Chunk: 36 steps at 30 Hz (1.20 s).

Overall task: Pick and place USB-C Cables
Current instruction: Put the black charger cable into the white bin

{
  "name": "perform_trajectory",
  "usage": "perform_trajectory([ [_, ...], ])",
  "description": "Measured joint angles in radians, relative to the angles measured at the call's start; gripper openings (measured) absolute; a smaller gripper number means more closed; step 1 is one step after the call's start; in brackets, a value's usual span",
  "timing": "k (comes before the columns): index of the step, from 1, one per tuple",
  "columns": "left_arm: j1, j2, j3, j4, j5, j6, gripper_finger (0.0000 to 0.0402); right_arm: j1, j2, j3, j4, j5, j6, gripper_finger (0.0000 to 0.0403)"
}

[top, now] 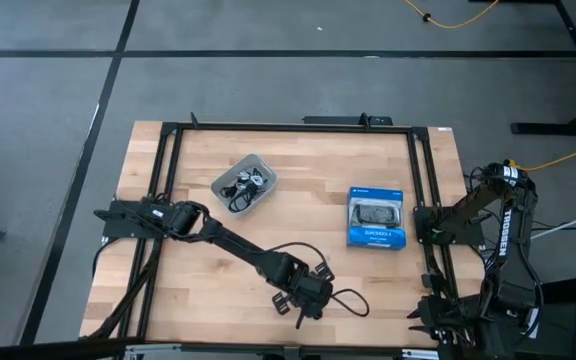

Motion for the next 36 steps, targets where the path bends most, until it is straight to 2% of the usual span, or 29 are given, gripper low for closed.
perform_trajectory([
  [11, 0.020, 0.048, 0.002, 0.023, 0.021, -0.005, 0.0140, 0.000, 0.000, 0.000, 0.003, 0.000, 0.000, 0.0106],
  [17, 0.030, 0.051, 0.003, 0.003, 0.040, -0.113, 0.0136, 0.000, 0.000, 0.000, 0.020, -0.001, 0.000, 0.0106],
  [20, 0.035, 0.052, 0.003, -0.010, 0.083, -0.175, 0.0118, 0.000, 0.000, 0.000, 0.020, -0.001, 0.000, 0.0106],
  [24, 0.034, 0.052, 0.003, -0.031, 0.092, -0.268, 0.0069, 0.000, 0.000, 0.000, 0.020, -0.001, 0.000, 0.0106],
  [26, 0.033, 0.052, 0.003, -0.032, 0.065, -0.314, 0.0046, 0.000, 0.000, 0.000, 0.020, -0.001, 0.000, 0.0106],
  [30, 0.030, 0.028, -0.001, -0.056, -0.031, -0.339, 0.0045, 0.000, 0.000, 0.000, 0.021, 0.000, 0.000, 0.0106],
  [33, 0.034, -0.029, -0.005, -0.099, -0.142, -0.339, 0.0044, 0.000, 0.000, 0.001, 0.024, -0.001, 0.000, 0.0106],
  [36, 0.036, -0.127, -0.001, -0.190, -0.302, -0.341, 0.0044, 0.000, 0.000, 0.001, 0.024, -0.005, 0.000, 0.0106],
])
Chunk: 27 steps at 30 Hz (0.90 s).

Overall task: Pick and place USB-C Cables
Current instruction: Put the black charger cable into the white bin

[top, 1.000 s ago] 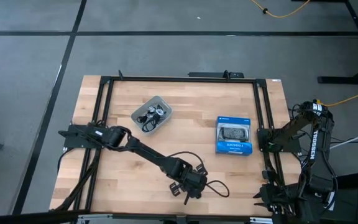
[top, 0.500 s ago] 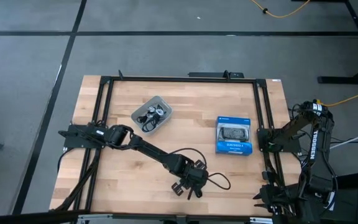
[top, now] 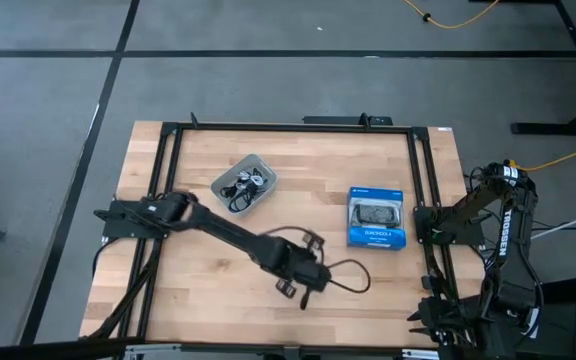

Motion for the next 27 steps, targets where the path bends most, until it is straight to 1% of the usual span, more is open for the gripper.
perform_trajectory([
  [2, 0.008, -0.064, 0.001, -0.090, -0.097, -0.012, 0.0044, 0.000, 0.000, 0.000, 0.000, -0.018, 0.000, 0.0106],
  [4, 0.035, -0.126, 0.001, -0.175, -0.147, -0.053, 0.0044, 0.000, 0.000, 0.000, 0.000, -0.021, 0.000, 0.0106],
  [9, 0.167, -0.281, 0.002, -0.373, -0.149, -0.209, 0.0044, 0.000, -0.001, 0.000, 0.001, -0.021, 0.000, 0.0106],
  [10, 0.202, -0.303, 0.002, -0.406, -0.135, -0.234, 0.0044, 0.000, -0.001, 0.001, 0.002, -0.020, 0.000, 0.0106],
  [11, 0.240, -0.324, 0.001, -0.427, -0.099, -0.256, 0.0044, 0.000, -0.001, 0.001, 0.003, -0.020, 0.000, 0.0106],
  [15, 0.411, -0.369, 0.002, -0.474, 0.107, -0.362, 0.0044, 0.000, -0.001, 0.001, 0.009, -0.020, 0.000, 0.0106],
  [17, 0.488, -0.369, 0.002, -0.494, 0.163, -0.404, 0.0044, 0.000, -0.001, 0.001, 0.015, -0.020, 0.000, 0.0106],
  [19, 0.551, -0.365, -0.008, -0.538, 0.183, -0.442, 0.0044, 0.000, -0.001, 0.001, 0.020, -0.020, 0.000, 0.0106],
  [21, 0.602, -0.359, -0.044, -0.565, 0.187, -0.473, 0.0044, 0.000, -0.001, 0.001, 0.024, -0.021, 0.000, 0.0106],
  [24, 0.657, -0.354, -0.137, -0.612, 0.190, -0.511, 0.0044, 0.000, -0.001, 0.001, 0.026, -0.033, 0.000, 0.0106],
  [27, 0.685, -0.356, -0.241, -0.601, 0.202, -0.528, 0.0044, 0.000, -0.001, 0.001, 0.029, -0.046, 0.000, 0.0106],
])
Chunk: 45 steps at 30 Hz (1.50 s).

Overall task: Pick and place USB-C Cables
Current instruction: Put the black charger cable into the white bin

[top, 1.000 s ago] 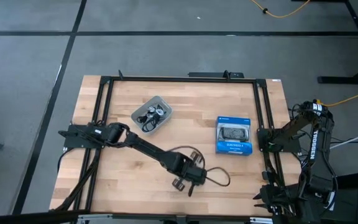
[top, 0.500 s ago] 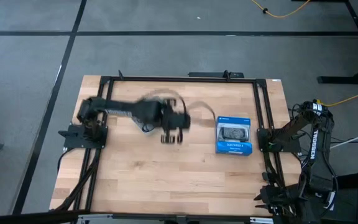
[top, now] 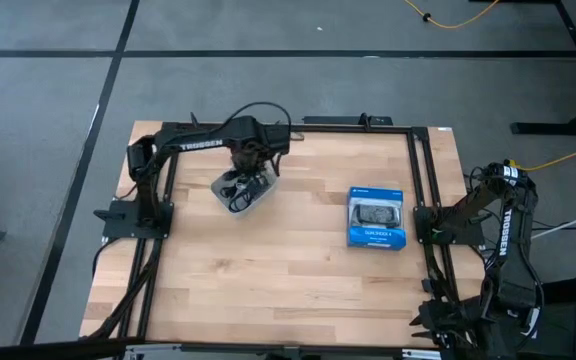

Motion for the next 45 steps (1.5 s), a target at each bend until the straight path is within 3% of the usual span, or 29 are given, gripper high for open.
perform_trajectory([
  [6, 0.014, 0.000, -0.128, 0.133, 0.001, 0.002, 0.0044, 0.000, 0.000, 0.000, 0.000, -0.002, 0.000, 0.0106],
  [13, 0.019, 0.000, -0.131, 0.144, -0.004, 0.002, 0.0045, 0.000, 0.000, 0.000, 0.000, -0.001, 0.000, 0.0106],
  [20, 0.008, 0.000, -0.131, 0.145, -0.027, 0.001, 0.0091, 0.000, 0.000, 0.000, 0.000, -0.001, 0.000, 0.0106],
  [31, 0.011, 0.000, -0.131, 0.124, -0.076, -0.042, 0.0092, 0.000, 0.000, 0.000, 0.023, 0.000, 0.000, 0.0106],
  [38, -0.017, 0.000, -0.131, 0.096, -0.184, -0.042, 0.0093, 0.000, 0.000, 0.000, 0.026, -0.001, 0.000, 0.0106],
  [45, -0.038, 0.000, -0.131, 0.081, -0.167, -0.073, 0.0099, 0.000, 0.000, 0.000, 0.026, -0.015, 0.000, 0.0106],
])
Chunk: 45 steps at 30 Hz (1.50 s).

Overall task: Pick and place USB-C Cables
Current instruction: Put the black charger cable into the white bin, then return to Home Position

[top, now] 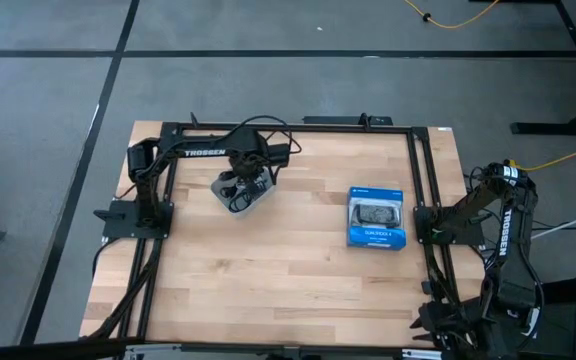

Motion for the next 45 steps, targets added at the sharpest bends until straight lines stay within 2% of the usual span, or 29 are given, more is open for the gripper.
perform_trajectory([
  [7, 0.000, -0.001, 0.000, -0.023, -0.005, -0.047, 0.0125, 0.000, 0.000, 0.000, 0.000, -0.005, 0.000, 0.0106],
  [13, -0.007, -0.001, 0.007, -0.052, 0.005, -0.052, 0.0128, 0.000, 0.000, 0.000, 0.000, -0.005, 0.000, 0.0106],
  [19, -0.046, -0.001, 0.144, -0.178, 0.096, -0.059, 0.0126, 0.000, 0.000, 0.000, -0.003, -0.004, 0.000, 0.0106],
  [25, -0.119, -0.002, 0.294, -0.211, 0.134, -0.052, 0.0125, 0.000, 0.000, 0.000, 0.019, -0.025, -0.002, 0.0106],
  [30, -0.207, -0.002, 0.339, -0.211, 0.204, -0.279, 0.0125, 0.000, 0.000, 0.000, 0.043, -0.033, 0.017, 0.0106],
  [33, -0.275, -0.002, 0.343, -0.214, 0.278, -0.179, 0.0125, 0.000, 0.001, 0.000, 0.053, -0.027, -0.001, 0.0106],
  [35, -0.318, -0.002, 0.343, -0.210, 0.279, -0.111, 0.0125, 0.000, 0.001, 0.000, 0.061, -0.002, -0.005, 0.0106],
  [42, -0.443, -0.005, 0.340, -0.210, 0.252, -0.099, 0.0125, -0.008, 0.001, 0.000, 0.069, 0.039, -0.090, 0.0106],
  [45, -0.491, -0.037, 0.338, -0.211, 0.224, -0.092, 0.0125, -0.008, 0.001, 0.000, 0.067, 0.105, -0.128, 0.0106],
])
